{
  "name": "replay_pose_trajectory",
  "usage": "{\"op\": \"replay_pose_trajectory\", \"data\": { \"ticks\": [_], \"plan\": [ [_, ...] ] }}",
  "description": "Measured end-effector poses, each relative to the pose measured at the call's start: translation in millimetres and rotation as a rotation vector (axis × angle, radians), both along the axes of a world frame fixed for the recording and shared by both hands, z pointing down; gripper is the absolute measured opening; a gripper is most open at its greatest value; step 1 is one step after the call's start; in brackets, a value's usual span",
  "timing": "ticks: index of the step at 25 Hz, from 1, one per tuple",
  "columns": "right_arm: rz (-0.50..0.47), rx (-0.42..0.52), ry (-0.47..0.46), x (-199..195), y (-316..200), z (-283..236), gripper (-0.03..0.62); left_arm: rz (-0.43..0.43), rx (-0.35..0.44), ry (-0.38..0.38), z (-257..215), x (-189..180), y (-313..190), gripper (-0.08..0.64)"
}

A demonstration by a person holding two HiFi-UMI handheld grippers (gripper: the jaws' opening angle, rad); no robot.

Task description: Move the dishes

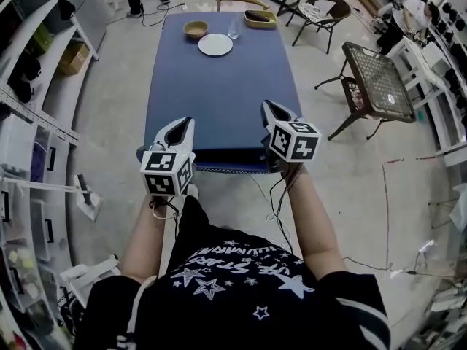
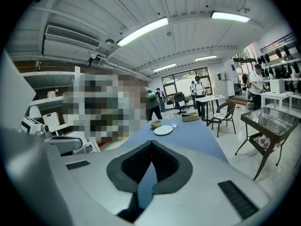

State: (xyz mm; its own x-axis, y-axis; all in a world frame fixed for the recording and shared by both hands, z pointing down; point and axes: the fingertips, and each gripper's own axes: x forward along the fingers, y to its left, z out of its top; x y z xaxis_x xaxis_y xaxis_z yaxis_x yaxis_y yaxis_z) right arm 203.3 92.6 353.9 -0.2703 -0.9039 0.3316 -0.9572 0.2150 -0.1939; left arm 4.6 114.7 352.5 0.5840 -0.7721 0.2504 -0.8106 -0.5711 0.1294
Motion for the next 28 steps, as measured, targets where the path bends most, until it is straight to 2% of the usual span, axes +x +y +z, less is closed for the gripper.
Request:
{"op": "replay_pose_trajectory", "data": {
  "ticks": [6, 14, 20, 28],
  "plan": [
    [-0.042, -0.003, 0.011, 4.1, 55.3, 9.1, 0.003, -0.016, -0.015, -0.014, 9.6, 8.2, 58.9, 0.021],
    [-0.093, -0.010, -0.007, -9.4, 115.3, 22.9, 0.003, -0.038, -0.056, -0.029, 27.9, -1.4, 127.7, 0.021],
    [-0.109, -0.015, -0.023, -21.6, 135.6, 28.7, 0.003, -0.041, -0.087, -0.034, 39.4, -11.1, 149.0, 0.021],
    [-0.118, -0.008, -0.020, -2.6, 155.6, 35.0, 0.003, -0.039, -0.108, -0.034, 54.3, 9.0, 176.9, 0.021]
  ]
}}
